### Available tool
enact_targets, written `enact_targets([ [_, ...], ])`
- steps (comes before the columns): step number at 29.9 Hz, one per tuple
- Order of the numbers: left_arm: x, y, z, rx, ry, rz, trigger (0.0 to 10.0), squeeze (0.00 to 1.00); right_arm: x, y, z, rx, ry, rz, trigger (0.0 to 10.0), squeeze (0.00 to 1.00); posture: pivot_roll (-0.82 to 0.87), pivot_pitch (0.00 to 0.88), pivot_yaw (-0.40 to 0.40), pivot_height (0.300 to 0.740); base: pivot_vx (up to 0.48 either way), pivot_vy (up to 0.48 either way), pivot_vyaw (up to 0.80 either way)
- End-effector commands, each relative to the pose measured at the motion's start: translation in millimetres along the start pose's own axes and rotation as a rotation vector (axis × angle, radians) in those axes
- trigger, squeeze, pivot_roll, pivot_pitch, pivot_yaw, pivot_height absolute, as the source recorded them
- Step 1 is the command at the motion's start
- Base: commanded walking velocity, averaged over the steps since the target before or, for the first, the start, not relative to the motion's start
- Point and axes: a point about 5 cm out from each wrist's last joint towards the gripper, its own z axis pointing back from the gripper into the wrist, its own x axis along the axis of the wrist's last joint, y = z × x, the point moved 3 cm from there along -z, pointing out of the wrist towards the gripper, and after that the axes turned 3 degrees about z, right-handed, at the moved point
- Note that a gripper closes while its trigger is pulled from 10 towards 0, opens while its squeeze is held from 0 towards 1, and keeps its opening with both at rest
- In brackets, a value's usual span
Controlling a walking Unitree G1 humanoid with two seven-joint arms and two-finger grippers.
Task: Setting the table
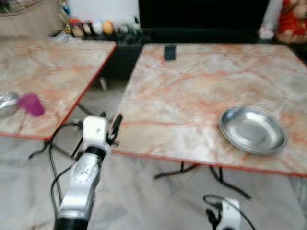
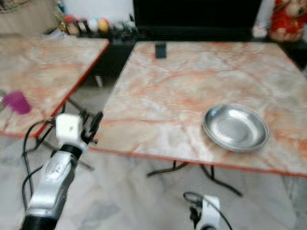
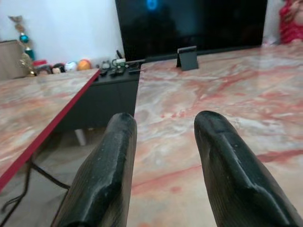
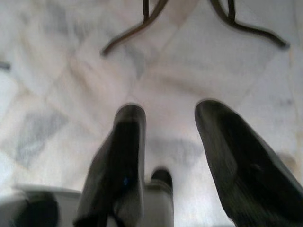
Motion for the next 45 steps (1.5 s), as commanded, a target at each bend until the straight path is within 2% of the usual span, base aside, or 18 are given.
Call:
enact_targets([
  [1, 2.2, 5.7, 0.5, 0.013, 0.0, -0.01, 10.0, 0.0, 0.4, 1.2, -0.5, 0.002, 0.003, 0.006, 10.0, 0.0, 0.01, 0.0, -0.02, 0.74, 0.0, 0.292, 0.8],
  [8, 2.3, 5.7, 1.1, 0.011, 0.0, -0.011, 10.0, 0.0, -1.2, 2.8, -0.3, 0.008, 0.008, 0.002, 10.0, 0.0, 0.01, 0.0, -0.02, 0.74, 0.0, 0.295, 0.8],
  [25, 3.0, 4.0, 0.1, 0.007, -0.001, -0.009, 10.0, 0.0, -2.0, 3.9, -0.8, -0.001, 0.016, -0.026, 10.0, 0.0, 0.02, 0.0, -0.022, 0.74, 0.0, 0.298, 0.0],
  [32, 3.1, 5.3, 0.6, 0.01, -0.001, -0.01, 10.0, 0.0, -5.6, 2.6, -0.1, 0.0, 0.037, -0.028, 10.0, 0.0, 0.02, 0.0, -0.025, 0.74, 0.0, 0.306, -0.69],
  [40, 3.4, 5.2, 0.6, 0.01, 0.0, -0.01, 10.0, 0.0, -6.9, 1.4, 0.5, -0.006, 0.039, -0.039, 10.0, 0.0, 0.02, 0.0, -0.023, 0.74, 0.0, 0.311, 0.0],
  [45, 3.9, 5.2, 0.1, 0.007, -0.001, -0.011, 10.0, 0.0, -7.8, 8.5, -0.5, 0.0, 0.047, -0.039, 10.0, 0.0, 0.03, 0.0, -0.022, 0.74, 0.0, 0.332, 0.0],
])
